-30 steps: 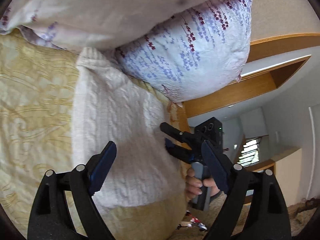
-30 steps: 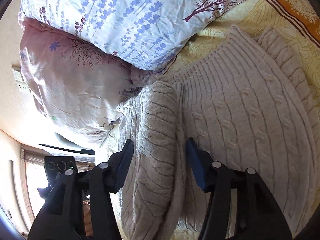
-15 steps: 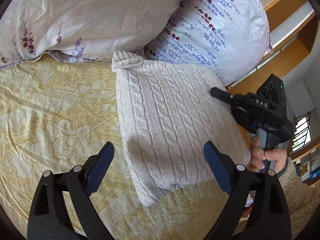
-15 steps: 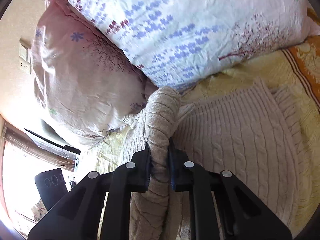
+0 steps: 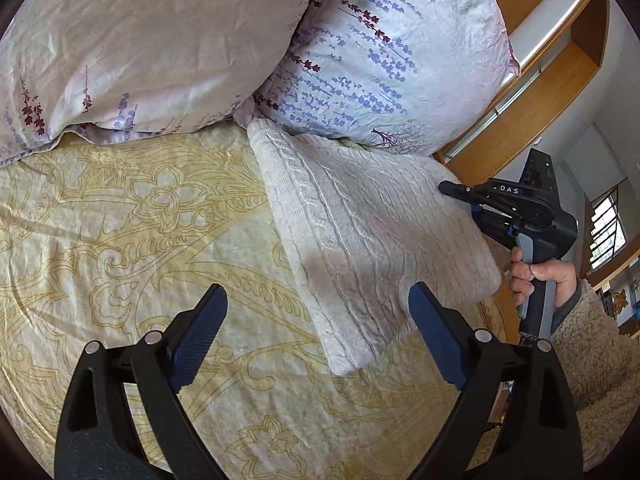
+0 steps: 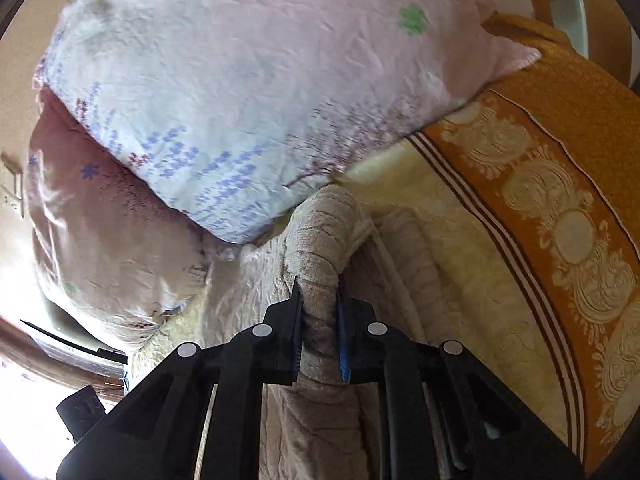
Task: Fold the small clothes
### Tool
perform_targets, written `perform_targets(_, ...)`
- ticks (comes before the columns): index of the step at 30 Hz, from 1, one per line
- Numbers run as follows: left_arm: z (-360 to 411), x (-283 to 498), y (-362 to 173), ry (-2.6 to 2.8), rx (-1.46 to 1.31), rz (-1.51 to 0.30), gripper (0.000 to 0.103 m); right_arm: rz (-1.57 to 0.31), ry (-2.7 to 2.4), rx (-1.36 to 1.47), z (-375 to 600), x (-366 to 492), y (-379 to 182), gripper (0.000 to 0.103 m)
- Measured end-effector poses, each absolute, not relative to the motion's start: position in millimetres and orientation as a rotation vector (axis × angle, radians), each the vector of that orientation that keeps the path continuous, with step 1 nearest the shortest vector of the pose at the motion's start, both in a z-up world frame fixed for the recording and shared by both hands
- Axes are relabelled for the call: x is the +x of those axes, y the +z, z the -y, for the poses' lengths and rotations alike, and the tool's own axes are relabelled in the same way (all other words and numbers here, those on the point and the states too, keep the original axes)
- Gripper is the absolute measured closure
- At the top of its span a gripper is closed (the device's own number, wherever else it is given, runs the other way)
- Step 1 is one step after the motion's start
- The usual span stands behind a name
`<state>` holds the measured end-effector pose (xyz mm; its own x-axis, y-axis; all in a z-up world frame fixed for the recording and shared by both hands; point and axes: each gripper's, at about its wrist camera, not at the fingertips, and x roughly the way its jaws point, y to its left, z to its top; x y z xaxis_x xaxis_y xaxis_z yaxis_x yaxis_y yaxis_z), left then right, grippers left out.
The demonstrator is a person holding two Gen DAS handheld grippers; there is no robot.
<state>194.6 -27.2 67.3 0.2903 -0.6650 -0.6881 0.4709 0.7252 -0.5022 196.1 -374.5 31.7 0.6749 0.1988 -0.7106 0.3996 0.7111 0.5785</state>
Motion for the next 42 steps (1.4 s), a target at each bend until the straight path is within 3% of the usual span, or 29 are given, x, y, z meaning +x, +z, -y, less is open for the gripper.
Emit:
perform_targets(6,30.6,194.0,71.7,-0.795,-0.180,-1.009,0.011,-0.750,-0.107,0.804,379.1,189.4,53.8,0.089)
perform_targets(12,39.9,184.5,75.6,-0.808,-0.080,-0.955,0.011,-0.808,-0.195,0.879,391.2,180.7,23.3,0.089)
perform_targets(17,49.0,175.9,80.1,-0.859,-0.012,-0.924,0.008,-0.744,-0.188,0.852,392.7,172.1,38.8,0.089)
perform_targets(23,60.1,169.3,80.9,-0.908,0.057,-0.938,0.008,-0.873,-0.243,0.821,402.8,185.5,8.6,0.088)
perform_targets(26,62.7,165.9,80.4,-0.911,0.087,-0.935,0.008,-0.886,-0.249,0.873,407.1,180.1,6.1,0.079)
perform_targets(28,63.1,163.6,79.3,-0.909,0.097,-0.934,0.008,-0.870,-0.260,0.880,412.0,169.1,14.0,0.055)
perform_targets(30,64.8,162.2,77.6,-0.909,0.102,-0.932,0.008,-0.837,-0.260,0.877,415.0,153.1,24.2,0.046)
perform_targets(42,86.9,143.1,62.4,-0.896,0.235,-0.863,0.008,-0.881,-0.135,0.791,373.4,89.2,29.4,0.046)
